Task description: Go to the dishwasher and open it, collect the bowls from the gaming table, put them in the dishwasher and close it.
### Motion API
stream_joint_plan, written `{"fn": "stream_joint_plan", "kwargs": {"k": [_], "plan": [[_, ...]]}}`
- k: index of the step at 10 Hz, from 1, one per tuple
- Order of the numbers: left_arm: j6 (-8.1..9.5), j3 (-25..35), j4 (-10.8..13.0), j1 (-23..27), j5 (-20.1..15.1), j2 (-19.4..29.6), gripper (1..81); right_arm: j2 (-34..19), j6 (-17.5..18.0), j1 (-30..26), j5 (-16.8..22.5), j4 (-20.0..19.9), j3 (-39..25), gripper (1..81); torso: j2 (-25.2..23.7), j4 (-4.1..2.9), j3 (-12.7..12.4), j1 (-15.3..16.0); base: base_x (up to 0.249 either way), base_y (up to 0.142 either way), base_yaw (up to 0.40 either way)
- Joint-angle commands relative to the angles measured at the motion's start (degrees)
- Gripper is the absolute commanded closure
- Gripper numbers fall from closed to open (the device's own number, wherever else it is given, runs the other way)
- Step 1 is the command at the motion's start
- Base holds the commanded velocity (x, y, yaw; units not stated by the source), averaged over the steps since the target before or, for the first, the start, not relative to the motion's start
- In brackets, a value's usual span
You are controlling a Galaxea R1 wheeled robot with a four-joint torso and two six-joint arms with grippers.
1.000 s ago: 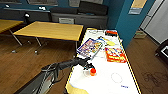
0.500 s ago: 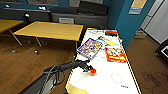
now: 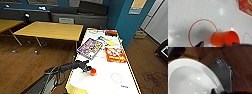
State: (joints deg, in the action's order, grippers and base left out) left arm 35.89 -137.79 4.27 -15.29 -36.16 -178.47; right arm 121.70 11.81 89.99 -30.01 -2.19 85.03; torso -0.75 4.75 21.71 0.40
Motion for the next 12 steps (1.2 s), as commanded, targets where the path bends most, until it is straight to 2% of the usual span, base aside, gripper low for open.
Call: {"fn": "stream_joint_plan", "kwargs": {"k": [1,5,8,9,10,12], "plan": [[0.15,0.68,0.74,7.86,-2.25,-1.19,1.0,-2.93,0.05,-1.26,3.65,2.37,-1.02,81.1,0.0,0.0,0.0,0.0,0.0,0.0,0.0],[0.15,0.68,2.32,6.54,-3.04,-1.81,1.0,-2.93,0.14,-1.52,4.17,2.37,-1.02,81.1,0.0,0.0,0.0,0.0,0.0,0.0,0.0],[0.06,0.77,5.14,3.91,-3.13,-2.6,1.0,-2.93,0.14,-1.7,4.17,2.46,-1.02,81.1,0.0,0.0,0.0,0.0,0.0,0.0,0.0],[-0.29,1.73,7.07,3.82,-5.24,-2.95,81.1,-2.84,0.14,-1.7,4.17,2.37,-1.02,81.1,0.0,0.0,0.0,0.0,0.0,0.0,0.0],[-0.38,5.05,7.78,4.6,-7.35,-2.08,81.1,-2.93,0.14,-1.7,4.17,2.37,-1.02,81.1,0.0,0.0,0.0,0.0,0.0,0.0,0.0],[0.14,17.15,7.34,8.46,-7.0,3.79,81.1,-3.1,0.14,-1.7,4.17,2.46,-1.37,81.1,0.0,0.0,0.0,0.0,0.0,0.0,0.0]]}}
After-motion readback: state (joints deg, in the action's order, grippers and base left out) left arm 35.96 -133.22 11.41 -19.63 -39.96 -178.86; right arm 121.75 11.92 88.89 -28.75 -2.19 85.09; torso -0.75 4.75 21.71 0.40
